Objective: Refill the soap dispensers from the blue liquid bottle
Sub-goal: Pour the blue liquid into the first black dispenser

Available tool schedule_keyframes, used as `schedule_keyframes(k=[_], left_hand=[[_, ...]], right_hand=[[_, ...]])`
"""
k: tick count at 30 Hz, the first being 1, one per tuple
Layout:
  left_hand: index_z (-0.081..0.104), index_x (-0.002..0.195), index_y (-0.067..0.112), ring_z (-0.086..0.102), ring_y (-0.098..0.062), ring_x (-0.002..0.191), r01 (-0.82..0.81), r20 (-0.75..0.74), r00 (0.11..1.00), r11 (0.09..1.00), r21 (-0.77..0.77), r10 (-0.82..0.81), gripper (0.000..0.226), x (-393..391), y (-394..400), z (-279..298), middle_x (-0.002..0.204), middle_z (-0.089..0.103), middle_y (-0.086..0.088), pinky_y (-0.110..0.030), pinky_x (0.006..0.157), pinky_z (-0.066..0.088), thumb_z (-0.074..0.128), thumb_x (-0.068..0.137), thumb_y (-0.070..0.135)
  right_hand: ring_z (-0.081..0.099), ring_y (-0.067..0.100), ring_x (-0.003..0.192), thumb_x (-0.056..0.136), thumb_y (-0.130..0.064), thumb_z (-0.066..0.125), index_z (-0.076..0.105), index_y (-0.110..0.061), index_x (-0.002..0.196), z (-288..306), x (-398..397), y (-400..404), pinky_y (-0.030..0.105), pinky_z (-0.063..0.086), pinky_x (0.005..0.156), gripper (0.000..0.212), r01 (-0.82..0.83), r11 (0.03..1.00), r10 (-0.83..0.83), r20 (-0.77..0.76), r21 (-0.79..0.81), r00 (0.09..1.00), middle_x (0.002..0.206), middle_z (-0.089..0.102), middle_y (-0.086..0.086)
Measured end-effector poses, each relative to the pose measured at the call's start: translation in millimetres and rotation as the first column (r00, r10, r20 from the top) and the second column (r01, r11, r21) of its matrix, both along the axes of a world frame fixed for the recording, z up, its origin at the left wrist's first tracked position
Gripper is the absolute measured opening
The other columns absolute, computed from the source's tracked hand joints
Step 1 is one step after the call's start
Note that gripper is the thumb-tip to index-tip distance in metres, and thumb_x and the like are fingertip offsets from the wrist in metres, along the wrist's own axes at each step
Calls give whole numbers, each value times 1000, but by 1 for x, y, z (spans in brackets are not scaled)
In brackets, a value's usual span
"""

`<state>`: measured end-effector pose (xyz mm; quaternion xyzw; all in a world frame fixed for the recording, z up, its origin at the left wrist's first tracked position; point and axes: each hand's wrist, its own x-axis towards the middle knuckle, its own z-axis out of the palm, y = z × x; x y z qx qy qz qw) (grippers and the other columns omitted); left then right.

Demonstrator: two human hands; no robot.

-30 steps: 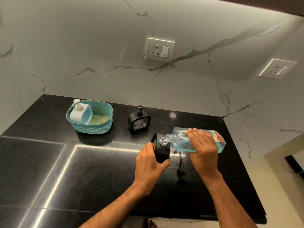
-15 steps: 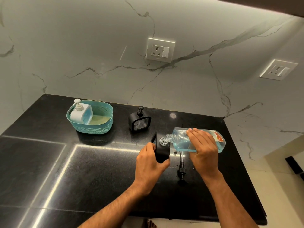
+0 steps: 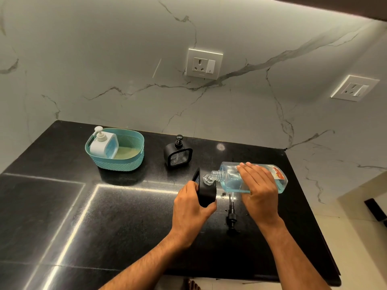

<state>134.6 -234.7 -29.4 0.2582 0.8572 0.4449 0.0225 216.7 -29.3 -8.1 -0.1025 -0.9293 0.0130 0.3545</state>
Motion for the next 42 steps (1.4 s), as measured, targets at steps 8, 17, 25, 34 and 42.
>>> schedule_keyframes(k=[8, 17, 25, 34, 42], left_hand=[[45, 101, 33, 55, -5, 89, 3, -8, 1000, 1000, -8, -3, 50, 1, 0, -1, 97, 56, 14, -12, 70, 43, 84, 77, 50], [45, 101, 32, 54, -6, 87, 8, -7, 1000, 1000, -8, -8, 49, 1, 0, -3, 96, 55, 13, -13, 70, 42, 83, 77, 52], [42, 100, 35, 54, -4, 85, 3, -14, 1000, 1000, -6, -3, 49, 1, -1, -3, 94, 54, 16, -10, 66, 37, 80, 75, 56], [42, 100, 36, 55, -4, 86, 8, -12, 1000, 1000, -4, -8, 50, 1, -1, -5, 95, 54, 17, -11, 67, 39, 82, 76, 54], [41, 102, 38, 55, -3, 87, 9, -3, 1000, 1000, 3, -9, 52, 0, -1, -7, 96, 53, 18, -11, 67, 40, 83, 76, 54]], right_hand=[[64, 31, 127, 64, -15, 97, 67, -6, 133, 0, 2, 0, 50, 49, 109, 76, -2, 1000, 2, 3, 5, 1000, 132, 70, 13], [64, 31, 127, 63, -12, 98, 67, -6, 132, -1, 2, 0, 50, 49, 109, 76, -3, 1000, 3, -3, 9, 1000, 132, 70, 13], [64, 31, 127, 63, -11, 98, 67, -6, 132, 0, 2, 0, 50, 49, 109, 76, -9, 1000, 9, -2, 16, 1000, 131, 70, 13], [64, 30, 128, 64, -16, 97, 66, -7, 133, -2, 1, 2, 48, 47, 110, 76, -15, 1000, 15, 2, 8, 1000, 132, 69, 13], [64, 30, 127, 62, -13, 98, 67, -6, 133, -4, 1, 1, 50, 49, 109, 77, -19, 998, 20, 9, -52, 1000, 132, 70, 13]])
